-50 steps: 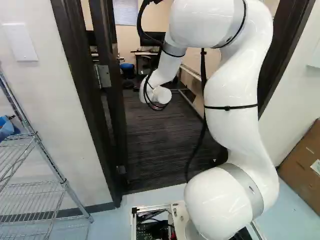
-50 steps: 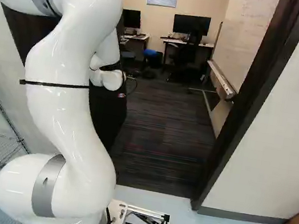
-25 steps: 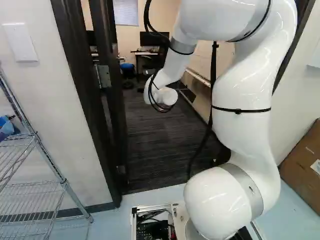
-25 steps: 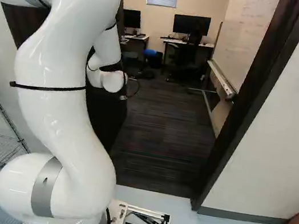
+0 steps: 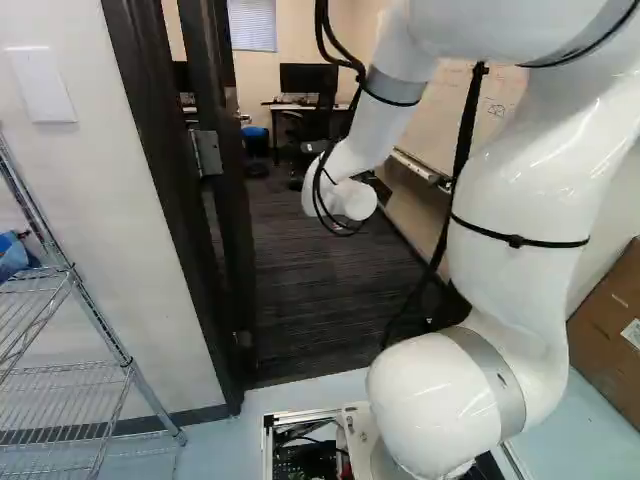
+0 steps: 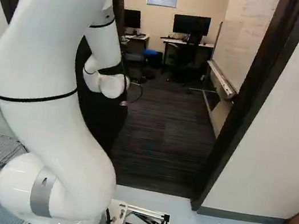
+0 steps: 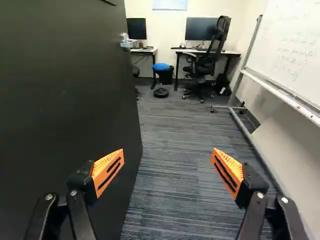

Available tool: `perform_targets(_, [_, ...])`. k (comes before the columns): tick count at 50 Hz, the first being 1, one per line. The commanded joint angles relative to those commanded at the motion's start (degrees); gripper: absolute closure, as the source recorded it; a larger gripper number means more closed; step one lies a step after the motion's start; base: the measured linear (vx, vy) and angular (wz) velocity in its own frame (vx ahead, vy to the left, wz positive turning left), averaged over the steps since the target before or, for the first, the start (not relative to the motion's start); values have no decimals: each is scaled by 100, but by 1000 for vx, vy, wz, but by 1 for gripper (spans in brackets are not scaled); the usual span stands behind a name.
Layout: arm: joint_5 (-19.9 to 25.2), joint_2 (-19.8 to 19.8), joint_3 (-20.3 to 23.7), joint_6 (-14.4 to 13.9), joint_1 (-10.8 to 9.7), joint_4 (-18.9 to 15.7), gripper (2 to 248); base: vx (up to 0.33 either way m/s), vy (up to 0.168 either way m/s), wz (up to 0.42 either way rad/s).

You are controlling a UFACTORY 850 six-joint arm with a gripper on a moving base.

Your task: Open the door and move inside

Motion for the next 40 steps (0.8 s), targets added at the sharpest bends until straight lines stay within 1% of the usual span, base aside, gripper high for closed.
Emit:
perform_targets(25, [-19, 1128, 1275, 0, -354, 32, 3, 0, 0, 0])
perform_targets(40, [-28, 1639, 1852, 0, -514, 47, 3, 0, 0, 0])
